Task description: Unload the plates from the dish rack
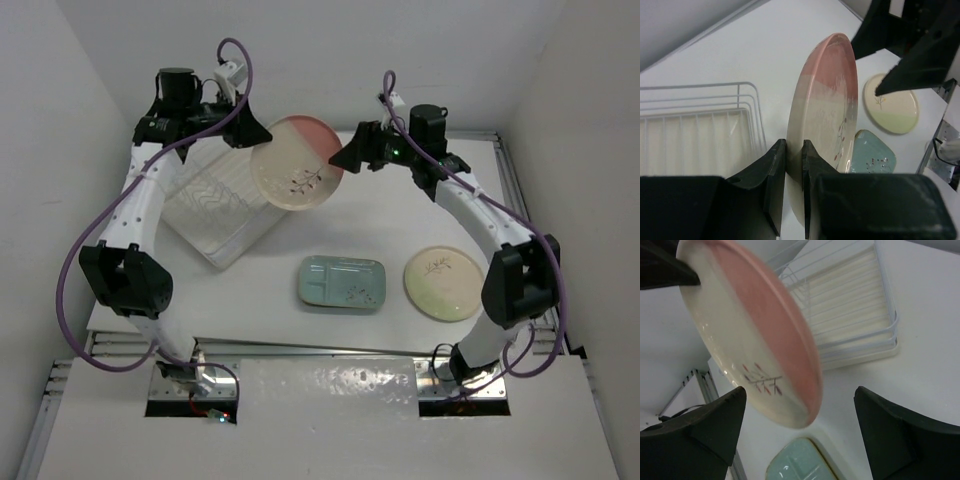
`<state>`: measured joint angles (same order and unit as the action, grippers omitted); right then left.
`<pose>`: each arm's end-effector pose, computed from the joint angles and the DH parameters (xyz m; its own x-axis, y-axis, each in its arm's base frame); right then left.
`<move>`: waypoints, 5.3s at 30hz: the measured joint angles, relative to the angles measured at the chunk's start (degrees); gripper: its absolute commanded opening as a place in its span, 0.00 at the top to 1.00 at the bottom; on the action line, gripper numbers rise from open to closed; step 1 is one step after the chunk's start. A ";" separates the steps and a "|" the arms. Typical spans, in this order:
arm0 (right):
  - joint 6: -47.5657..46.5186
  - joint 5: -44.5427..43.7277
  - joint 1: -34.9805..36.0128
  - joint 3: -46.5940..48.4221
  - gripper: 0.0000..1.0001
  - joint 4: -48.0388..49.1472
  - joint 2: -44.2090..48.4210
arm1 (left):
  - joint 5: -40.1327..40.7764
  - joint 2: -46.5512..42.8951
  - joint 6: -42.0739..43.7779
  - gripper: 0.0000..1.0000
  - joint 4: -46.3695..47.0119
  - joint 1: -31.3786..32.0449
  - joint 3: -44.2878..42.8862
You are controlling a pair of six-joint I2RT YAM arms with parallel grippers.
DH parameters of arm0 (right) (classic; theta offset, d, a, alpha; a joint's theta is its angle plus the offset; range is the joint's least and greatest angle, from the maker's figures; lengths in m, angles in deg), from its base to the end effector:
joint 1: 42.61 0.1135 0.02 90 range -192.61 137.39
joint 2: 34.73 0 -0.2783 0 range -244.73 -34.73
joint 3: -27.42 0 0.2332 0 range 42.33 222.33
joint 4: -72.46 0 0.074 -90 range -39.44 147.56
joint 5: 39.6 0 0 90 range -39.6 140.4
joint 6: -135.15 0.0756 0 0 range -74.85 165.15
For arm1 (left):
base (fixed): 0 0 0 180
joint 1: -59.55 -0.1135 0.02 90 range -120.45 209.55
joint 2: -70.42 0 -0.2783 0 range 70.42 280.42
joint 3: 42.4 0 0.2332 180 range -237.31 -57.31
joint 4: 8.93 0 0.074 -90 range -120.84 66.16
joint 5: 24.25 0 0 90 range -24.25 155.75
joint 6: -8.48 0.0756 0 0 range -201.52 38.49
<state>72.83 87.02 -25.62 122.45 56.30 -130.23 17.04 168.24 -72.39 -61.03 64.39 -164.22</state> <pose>0.3779 0.1626 0.3501 -0.6052 0.2049 -0.7692 -0.5646 0.5707 0.5963 0.3740 -0.0887 0.4257 -0.3498 0.1347 -0.9271 0.7815 0.5877 -0.2095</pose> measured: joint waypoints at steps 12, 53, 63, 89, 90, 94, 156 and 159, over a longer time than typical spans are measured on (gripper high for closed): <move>16.26 6.49 -0.17 -5.84 0.76 25.99 -6.67 | -3.45 -0.04 -2.25 1.00 2.36 -0.17 3.85; 40.35 -5.51 -2.40 -44.33 1.00 38.58 20.11 | 17.57 1.31 -5.42 0.34 5.55 0.42 6.40; 42.77 -17.25 -25.92 -60.43 1.00 19.98 50.90 | 25.03 0.11 -2.67 0.34 3.02 -1.95 5.40; 44.13 -52.13 -27.04 -66.47 1.00 -28.83 80.35 | 16.39 -2.69 -3.61 0.34 1.33 -12.83 10.19; 44.15 -51.78 -27.04 -66.84 1.00 -28.57 80.59 | 16.35 -2.69 -3.56 0.34 1.31 -12.83 10.19; 44.46 -49.72 -27.04 -68.15 1.00 -27.36 80.85 | 16.24 -2.69 -3.56 0.34 1.33 -12.83 10.19; 22.56 -68.94 -26.97 -43.93 0.01 -43.30 68.76 | 17.68 -2.64 1.01 0.34 -2.89 -12.83 7.32; 13.49 -73.81 -26.97 -40.52 0.01 -40.52 68.72 | 22.08 -2.67 3.78 0.33 -5.07 -12.83 6.84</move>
<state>86.31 13.21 -52.59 81.92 15.78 -61.52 39.12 165.58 -68.61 -66.10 51.56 -157.38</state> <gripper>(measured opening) 0.986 0.664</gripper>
